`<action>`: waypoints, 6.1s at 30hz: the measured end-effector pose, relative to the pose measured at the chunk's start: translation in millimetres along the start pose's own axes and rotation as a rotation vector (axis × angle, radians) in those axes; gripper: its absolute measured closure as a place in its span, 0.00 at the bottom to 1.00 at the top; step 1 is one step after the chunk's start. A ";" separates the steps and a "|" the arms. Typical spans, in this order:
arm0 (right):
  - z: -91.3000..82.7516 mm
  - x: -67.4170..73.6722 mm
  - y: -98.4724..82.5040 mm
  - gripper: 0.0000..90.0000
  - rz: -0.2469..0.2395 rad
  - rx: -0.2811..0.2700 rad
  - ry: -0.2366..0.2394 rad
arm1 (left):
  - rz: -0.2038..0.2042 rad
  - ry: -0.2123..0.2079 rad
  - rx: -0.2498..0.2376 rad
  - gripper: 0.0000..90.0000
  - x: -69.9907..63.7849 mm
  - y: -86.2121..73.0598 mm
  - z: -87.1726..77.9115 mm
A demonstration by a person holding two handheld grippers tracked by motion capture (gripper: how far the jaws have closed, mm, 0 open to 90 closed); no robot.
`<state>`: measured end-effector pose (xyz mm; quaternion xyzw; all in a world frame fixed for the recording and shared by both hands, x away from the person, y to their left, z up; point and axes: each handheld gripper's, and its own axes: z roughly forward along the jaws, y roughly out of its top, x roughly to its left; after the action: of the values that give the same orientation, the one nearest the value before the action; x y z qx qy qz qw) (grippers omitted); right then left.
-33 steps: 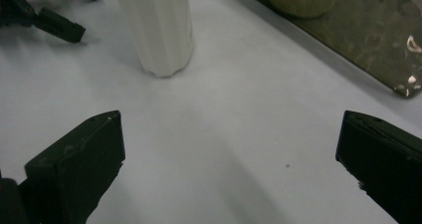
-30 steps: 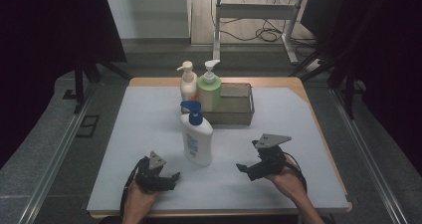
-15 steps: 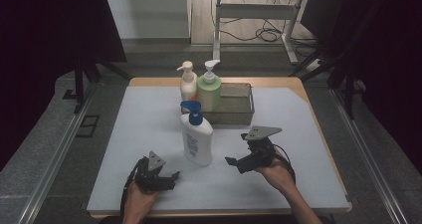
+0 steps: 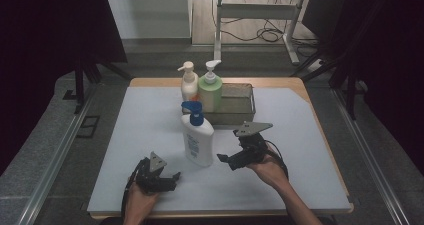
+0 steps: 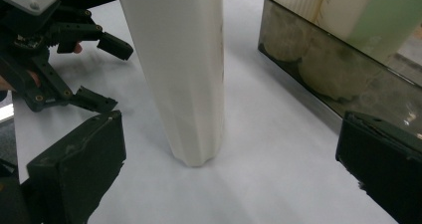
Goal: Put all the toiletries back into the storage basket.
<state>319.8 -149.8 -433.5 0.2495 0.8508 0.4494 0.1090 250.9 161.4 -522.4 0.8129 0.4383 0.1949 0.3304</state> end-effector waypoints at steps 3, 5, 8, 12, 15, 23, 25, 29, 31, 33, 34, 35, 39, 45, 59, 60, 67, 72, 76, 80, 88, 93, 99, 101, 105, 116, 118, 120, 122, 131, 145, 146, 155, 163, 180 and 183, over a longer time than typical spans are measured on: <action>3.1 2.2 4.1 0.00 -0.004 0.000 0.001 | 0.010 -0.001 0.011 0.13 -0.5 0.3 0.9; 5.4 3.9 7.1 0.00 -0.011 0.001 0.000 | 0.011 -0.001 0.012 0.13 -0.5 0.3 1.0; 8.9 6.0 11.6 0.00 -0.016 0.000 0.004 | 0.005 -0.005 0.012 0.13 -0.2 0.3 1.4; 13.9 8.1 17.3 0.00 -0.017 0.000 0.007 | 0.003 -0.007 0.014 0.13 0.2 0.3 1.7; 18.3 9.9 21.7 0.00 -0.012 -0.003 0.013 | -0.005 -0.016 0.016 0.14 1.0 0.3 2.1; 28.9 13.9 32.0 0.00 -0.015 -0.007 0.021 | -0.025 -0.039 0.021 0.14 3.9 0.3 3.1; 31.4 14.9 34.5 0.00 -0.021 -0.008 0.019 | -0.025 -0.038 0.021 0.14 3.8 0.3 3.2; 35.8 16.8 39.7 0.02 -0.031 -0.013 0.019 | -0.027 -0.040 0.022 0.14 4.1 0.3 3.2; 37.9 17.7 42.2 0.04 -0.039 -0.014 0.012 | -0.028 -0.041 0.023 0.14 4.2 0.3 3.2; 40.3 18.1 44.6 0.05 -0.044 -0.011 0.011 | -0.029 -0.040 0.023 0.14 4.2 0.3 3.3; 41.5 18.3 45.7 0.06 -0.045 -0.012 0.011 | -0.029 -0.041 0.023 0.14 4.3 0.3 3.3; 42.7 18.4 46.7 0.07 -0.047 -0.012 0.012 | -0.030 -0.041 0.023 0.14 4.3 0.3 3.3; 47.9 18.7 50.3 0.09 -0.044 -0.014 0.020 | -0.029 -0.042 0.023 0.14 4.3 0.3 3.3; 55.1 19.9 55.2 0.15 -0.043 -0.013 0.026 | -0.030 -0.042 0.023 0.14 4.4 0.3 3.3; 58.8 27.0 61.0 0.41 -0.076 0.012 0.025 | -0.030 -0.041 0.023 0.14 4.3 0.3 3.3; 58.6 27.4 61.1 0.41 -0.071 0.012 0.022 | -0.030 -0.041 0.023 0.14 4.3 0.3 3.4; 55.9 28.6 61.1 0.41 -0.072 0.021 0.012 | -0.030 -0.041 0.023 0.14 4.4 0.3 3.3; 53.1 27.2 61.7 0.42 -0.068 0.022 0.014 | -0.029 -0.041 0.023 0.14 4.3 0.3 3.3; 47.1 25.6 65.3 0.42 -0.063 0.007 0.022 | -0.028 -0.041 0.023 0.14 4.4 0.3 3.3; 39.9 25.2 69.1 0.42 -0.074 0.004 0.014 | -0.029 -0.041 0.023 0.14 4.3 0.3 3.3; 27.3 19.1 72.6 0.42 -0.070 -0.004 -0.006 | -0.029 -0.042 0.023 0.14 4.3 0.3 3.3; 20.1 13.5 73.8 0.42 -0.065 -0.011 -0.023 | -0.029 -0.041 0.023 0.14 4.3 0.3 3.3; 12.5 6.9 74.2 0.42 -0.055 -0.014 -0.042 | -0.029 -0.041 0.023 0.14 4.3 0.3 3.2; 10.2 5.0 74.4 0.42 -0.053 -0.013 -0.051 | -0.029 -0.041 0.023 0.14 4.3 0.3 3.2; 5.2 0.2 74.8 0.42 -0.049 -0.014 -0.066 | -0.029 -0.041 0.023 0.14 4.3 0.3 3.3; -10.6 -18.1 74.2 0.42 -0.017 -0.023 -0.120 | -0.030 -0.041 0.023 0.14 4.3 0.2 3.3; -14.0 -22.0 74.5 0.42 -0.012 -0.025 -0.133 | -0.030 -0.041 0.022 0.14 4.3 0.2 3.3; -17.5 -26.0 75.1 0.42 -0.008 -0.028 -0.145 | -0.030 -0.041 0.022 0.14 4.3 0.2 3.3; -21.2 -30.1 75.8 0.42 -0.005 -0.032 -0.158 | -0.029 -0.041 0.022 0.14 4.3 0.2 3.3; -36.7 -46.7 79.0 0.42 0.018 -0.042 -0.217 | -0.030 -0.041 0.022 0.14 4.3 0.2 3.4; -45.1 -67.9 85.9 0.42 0.054 -0.057 -0.288 | -0.031 -0.042 0.022 0.14 4.3 0.2 3.4; -44.5 -68.8 86.8 0.42 0.056 -0.057 -0.290 | -0.031 -0.042 0.022 0.14 4.3 0.2 3.4; -40.2 -80.5 93.9 0.42 0.070 -0.062 -0.326 | -0.031 -0.042 0.022 0.14 4.3 0.1 3.4; -33.9 -88.8 99.9 0.42 0.082 -0.066 -0.343 | -0.032 -0.041 0.022 0.14 4.3 0.1 3.3; -16.7 -108.5 112.8 0.42 0.107 -0.071 -0.382 | -0.031 -0.042 0.022 0.14 4.4 0.1 3.4; -13.1 -111.2 114.3 0.42 0.105 -0.073 -0.382 | -0.031 -0.042 0.022 0.14 4.4 0.1 3.3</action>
<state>446.4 -163.3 -336.6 0.3699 0.7837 0.4296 0.2540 255.4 163.8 -524.5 0.8136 0.4459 0.1677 0.3334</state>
